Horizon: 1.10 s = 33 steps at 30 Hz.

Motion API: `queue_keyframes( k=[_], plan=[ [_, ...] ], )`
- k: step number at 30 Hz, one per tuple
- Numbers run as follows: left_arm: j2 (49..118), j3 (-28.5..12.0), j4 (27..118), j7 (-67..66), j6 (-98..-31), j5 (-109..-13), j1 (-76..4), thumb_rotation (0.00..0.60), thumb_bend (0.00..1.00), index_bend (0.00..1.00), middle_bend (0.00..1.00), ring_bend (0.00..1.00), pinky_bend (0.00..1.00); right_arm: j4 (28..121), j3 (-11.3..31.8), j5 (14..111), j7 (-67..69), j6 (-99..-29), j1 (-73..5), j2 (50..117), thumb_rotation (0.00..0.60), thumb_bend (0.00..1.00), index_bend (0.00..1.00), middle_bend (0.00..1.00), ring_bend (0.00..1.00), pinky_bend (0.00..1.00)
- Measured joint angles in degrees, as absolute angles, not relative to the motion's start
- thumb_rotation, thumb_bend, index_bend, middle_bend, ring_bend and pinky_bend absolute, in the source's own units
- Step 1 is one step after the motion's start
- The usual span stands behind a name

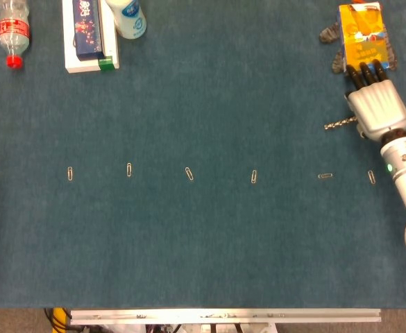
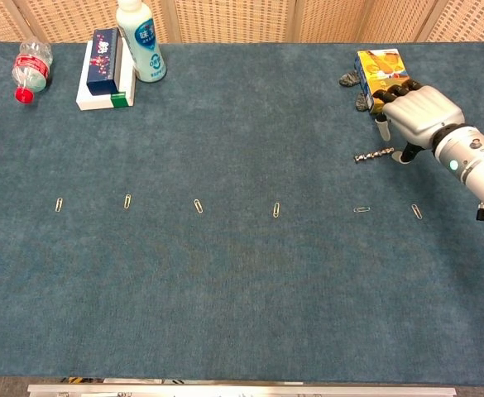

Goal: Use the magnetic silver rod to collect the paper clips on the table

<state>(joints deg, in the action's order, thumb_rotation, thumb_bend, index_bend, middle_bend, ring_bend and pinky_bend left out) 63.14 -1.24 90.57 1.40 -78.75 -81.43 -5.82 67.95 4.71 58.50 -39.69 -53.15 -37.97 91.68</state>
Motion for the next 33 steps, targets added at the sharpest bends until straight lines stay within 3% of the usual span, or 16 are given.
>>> queue_keyframes(
  k=[33],
  plan=[
    [62.8,-1.3,90.6,2.3,-78.6,-81.3,-5.8,0.6,0.17,0.56,0.49,0.39,0.41,64.5,4.7,58.2,-40.7,-52.0,-38.8,94.3,0.6,0.21,0.54,0.07,0.0,0.0]
  ],
)
